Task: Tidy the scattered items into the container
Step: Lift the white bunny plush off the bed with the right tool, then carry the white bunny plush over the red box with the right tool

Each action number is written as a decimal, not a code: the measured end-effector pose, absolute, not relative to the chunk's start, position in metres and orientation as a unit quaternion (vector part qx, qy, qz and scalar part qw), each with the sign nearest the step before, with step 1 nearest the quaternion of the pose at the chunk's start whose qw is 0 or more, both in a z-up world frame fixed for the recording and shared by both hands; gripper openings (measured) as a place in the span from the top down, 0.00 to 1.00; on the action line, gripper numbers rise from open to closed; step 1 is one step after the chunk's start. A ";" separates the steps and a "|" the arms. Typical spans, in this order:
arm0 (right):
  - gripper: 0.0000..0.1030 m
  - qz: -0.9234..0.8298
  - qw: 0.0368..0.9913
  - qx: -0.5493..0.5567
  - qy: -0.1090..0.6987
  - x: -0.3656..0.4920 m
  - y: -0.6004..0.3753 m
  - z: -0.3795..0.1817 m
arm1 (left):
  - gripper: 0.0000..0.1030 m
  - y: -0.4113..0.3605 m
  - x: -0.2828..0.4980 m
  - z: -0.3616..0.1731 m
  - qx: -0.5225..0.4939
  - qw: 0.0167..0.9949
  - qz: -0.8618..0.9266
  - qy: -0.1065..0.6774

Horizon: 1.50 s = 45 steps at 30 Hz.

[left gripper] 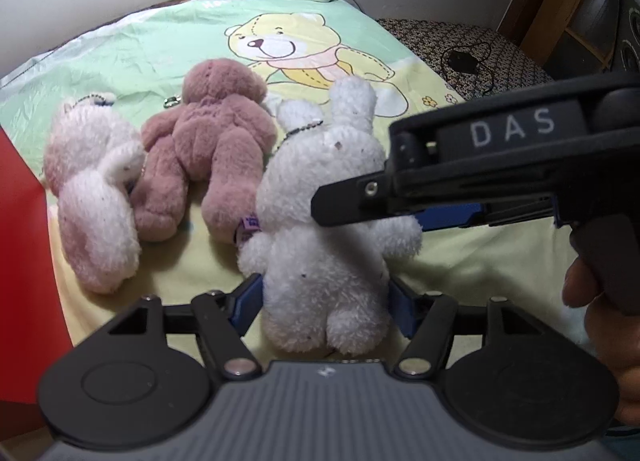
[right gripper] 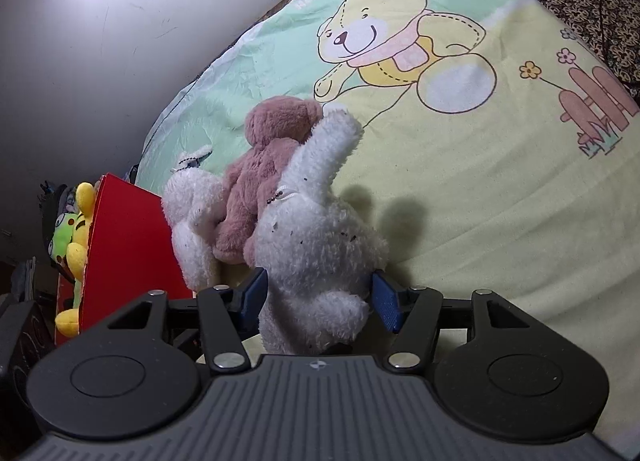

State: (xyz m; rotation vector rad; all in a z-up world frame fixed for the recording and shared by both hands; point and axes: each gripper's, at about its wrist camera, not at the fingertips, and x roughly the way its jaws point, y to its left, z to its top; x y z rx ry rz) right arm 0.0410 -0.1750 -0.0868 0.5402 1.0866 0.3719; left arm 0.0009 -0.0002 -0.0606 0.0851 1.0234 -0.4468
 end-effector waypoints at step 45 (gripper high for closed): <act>0.45 0.266 0.812 0.213 0.473 -0.007 -0.102 -0.010 | 0.44 0.061 -0.069 0.016 0.039 0.894 -0.164 0.414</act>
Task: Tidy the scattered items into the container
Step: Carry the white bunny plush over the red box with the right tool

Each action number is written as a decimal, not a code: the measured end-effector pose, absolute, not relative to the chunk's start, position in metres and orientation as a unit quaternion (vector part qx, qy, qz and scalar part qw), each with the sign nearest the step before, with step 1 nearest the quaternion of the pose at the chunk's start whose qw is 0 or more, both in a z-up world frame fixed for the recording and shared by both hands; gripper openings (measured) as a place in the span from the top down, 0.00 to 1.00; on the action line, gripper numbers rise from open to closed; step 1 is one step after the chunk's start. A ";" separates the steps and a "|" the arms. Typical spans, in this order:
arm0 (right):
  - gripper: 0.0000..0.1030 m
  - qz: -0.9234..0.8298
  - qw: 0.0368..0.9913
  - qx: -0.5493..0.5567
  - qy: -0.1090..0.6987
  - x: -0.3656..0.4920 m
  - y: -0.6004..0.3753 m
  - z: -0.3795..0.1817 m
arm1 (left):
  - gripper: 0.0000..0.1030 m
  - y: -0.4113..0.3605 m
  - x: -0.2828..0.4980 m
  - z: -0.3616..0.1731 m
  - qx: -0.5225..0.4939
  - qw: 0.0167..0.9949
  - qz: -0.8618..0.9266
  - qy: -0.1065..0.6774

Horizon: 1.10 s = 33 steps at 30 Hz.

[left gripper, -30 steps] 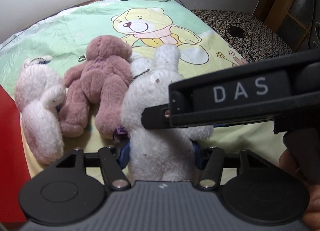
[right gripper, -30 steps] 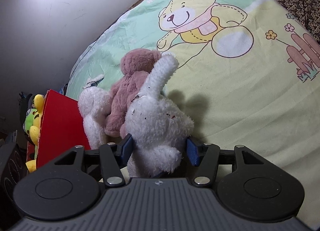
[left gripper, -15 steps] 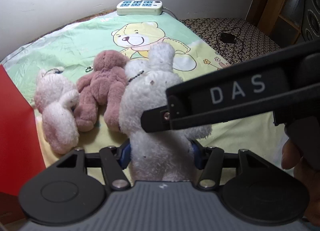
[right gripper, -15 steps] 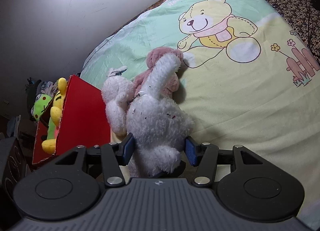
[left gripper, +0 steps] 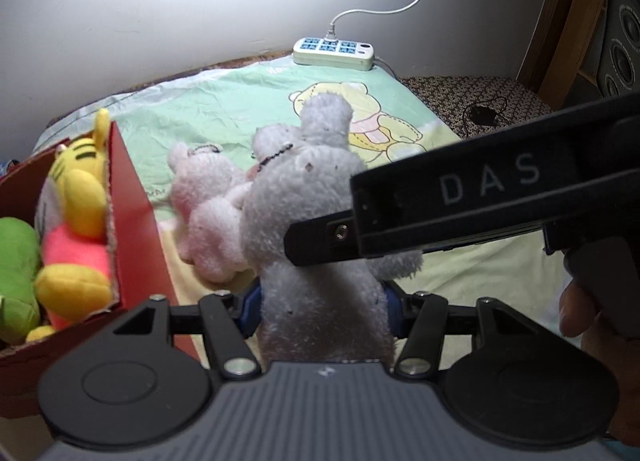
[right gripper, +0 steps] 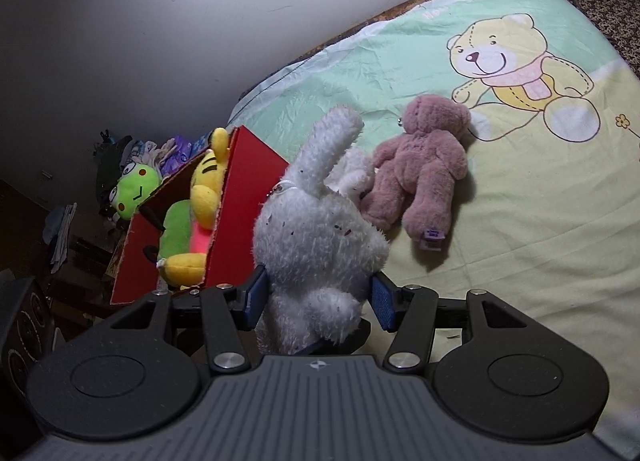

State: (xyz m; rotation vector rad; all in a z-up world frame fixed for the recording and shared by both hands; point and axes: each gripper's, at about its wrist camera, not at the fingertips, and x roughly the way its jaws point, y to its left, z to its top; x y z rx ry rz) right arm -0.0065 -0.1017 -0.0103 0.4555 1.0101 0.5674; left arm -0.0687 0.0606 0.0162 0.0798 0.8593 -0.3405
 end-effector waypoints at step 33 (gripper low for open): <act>0.44 0.334 0.822 0.206 0.412 -0.020 0.124 0.034 | 0.44 0.303 -0.090 0.058 0.001 0.931 -0.105 0.350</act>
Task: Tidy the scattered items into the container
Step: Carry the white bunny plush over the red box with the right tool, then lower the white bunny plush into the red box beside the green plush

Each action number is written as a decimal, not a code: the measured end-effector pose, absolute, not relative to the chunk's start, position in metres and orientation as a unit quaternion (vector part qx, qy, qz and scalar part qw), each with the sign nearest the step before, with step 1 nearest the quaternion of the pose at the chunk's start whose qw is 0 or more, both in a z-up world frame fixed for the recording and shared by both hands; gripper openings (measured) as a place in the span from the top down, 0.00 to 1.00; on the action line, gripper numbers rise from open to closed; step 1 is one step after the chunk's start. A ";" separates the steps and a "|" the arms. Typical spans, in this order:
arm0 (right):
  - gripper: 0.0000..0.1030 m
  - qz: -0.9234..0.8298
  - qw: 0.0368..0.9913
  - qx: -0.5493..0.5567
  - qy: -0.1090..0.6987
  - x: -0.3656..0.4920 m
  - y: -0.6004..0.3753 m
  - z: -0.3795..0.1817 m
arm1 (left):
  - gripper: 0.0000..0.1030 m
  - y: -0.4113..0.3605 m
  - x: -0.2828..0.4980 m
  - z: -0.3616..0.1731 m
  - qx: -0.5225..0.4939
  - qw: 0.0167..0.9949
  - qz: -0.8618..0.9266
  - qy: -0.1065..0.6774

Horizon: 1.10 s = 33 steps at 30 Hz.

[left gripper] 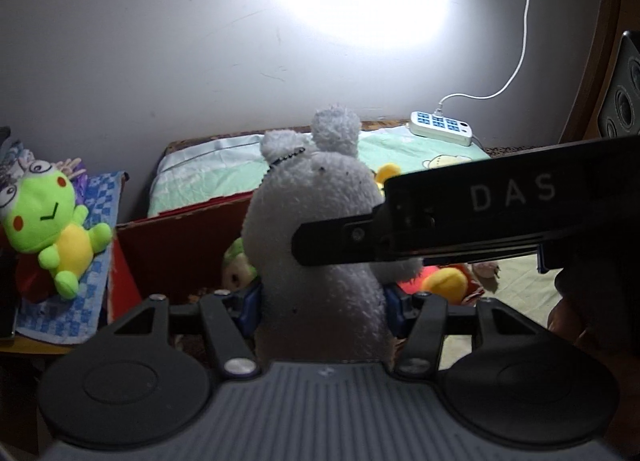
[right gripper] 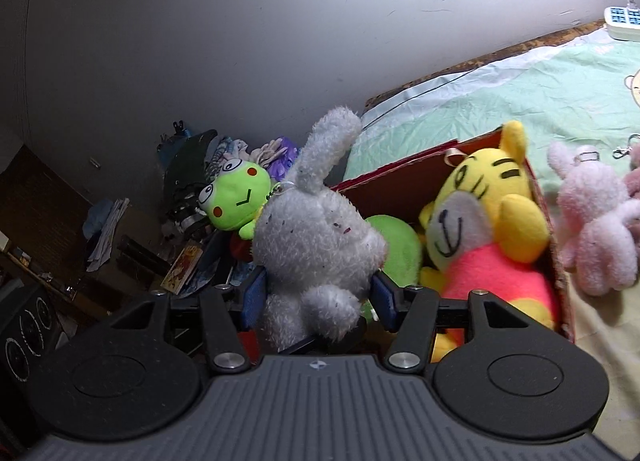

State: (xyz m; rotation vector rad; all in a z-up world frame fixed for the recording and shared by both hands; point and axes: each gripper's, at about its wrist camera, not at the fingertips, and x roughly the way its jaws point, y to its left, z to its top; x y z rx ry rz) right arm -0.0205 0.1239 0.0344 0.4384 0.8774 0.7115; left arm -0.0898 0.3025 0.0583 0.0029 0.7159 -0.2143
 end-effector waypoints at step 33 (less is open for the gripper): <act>0.44 0.366 0.770 0.100 0.513 0.030 0.229 -0.024 | 0.42 0.372 -0.047 0.001 -0.025 0.903 -0.009 0.430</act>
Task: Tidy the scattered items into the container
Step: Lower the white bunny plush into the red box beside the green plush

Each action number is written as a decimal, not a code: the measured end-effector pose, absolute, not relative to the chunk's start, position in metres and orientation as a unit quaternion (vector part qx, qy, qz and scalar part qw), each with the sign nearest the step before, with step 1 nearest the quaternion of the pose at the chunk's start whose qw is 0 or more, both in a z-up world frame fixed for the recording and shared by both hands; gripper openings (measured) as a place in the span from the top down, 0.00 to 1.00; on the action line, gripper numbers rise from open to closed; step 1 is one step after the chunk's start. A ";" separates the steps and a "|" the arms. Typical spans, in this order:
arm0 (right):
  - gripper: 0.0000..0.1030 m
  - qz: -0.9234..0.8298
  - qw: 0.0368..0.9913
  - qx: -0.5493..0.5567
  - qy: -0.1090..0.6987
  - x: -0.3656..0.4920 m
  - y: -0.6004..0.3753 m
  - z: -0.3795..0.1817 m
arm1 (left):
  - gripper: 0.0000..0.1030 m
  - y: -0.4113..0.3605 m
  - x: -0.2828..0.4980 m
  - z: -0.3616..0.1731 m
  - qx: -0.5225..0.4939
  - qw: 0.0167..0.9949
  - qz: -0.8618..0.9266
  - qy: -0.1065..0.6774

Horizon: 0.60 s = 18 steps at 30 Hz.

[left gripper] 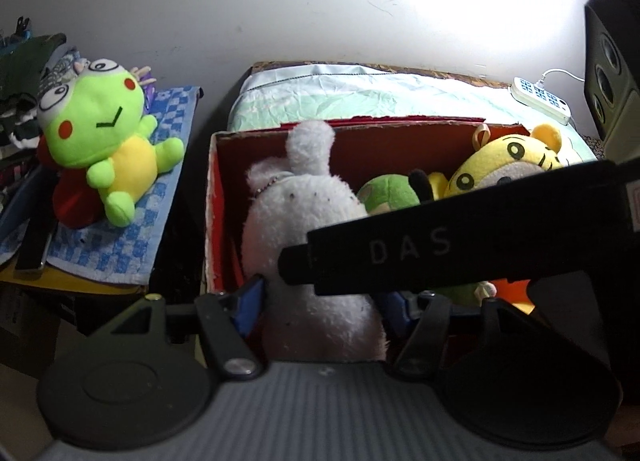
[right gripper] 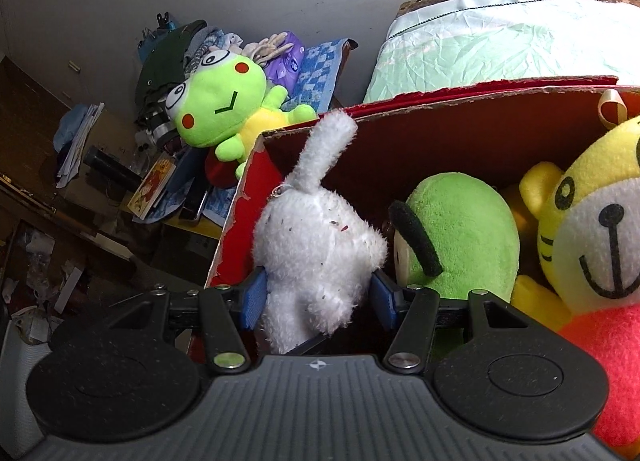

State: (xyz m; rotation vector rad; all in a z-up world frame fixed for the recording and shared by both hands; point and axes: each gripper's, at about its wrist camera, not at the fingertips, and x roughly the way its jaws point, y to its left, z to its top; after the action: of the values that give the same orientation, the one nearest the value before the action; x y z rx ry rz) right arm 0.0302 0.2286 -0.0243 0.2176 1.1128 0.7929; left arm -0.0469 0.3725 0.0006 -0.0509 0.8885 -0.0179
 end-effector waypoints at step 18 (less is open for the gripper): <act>0.51 0.356 0.778 0.159 0.493 0.032 0.189 -0.007 | 0.40 0.371 -0.049 0.007 -0.023 0.905 0.012 0.425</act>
State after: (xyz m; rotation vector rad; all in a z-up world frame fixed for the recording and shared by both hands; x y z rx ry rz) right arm 0.0318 0.1894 -0.0068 0.3439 1.0669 0.7702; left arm -0.0490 0.3711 0.0065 -0.0466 0.8776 0.0244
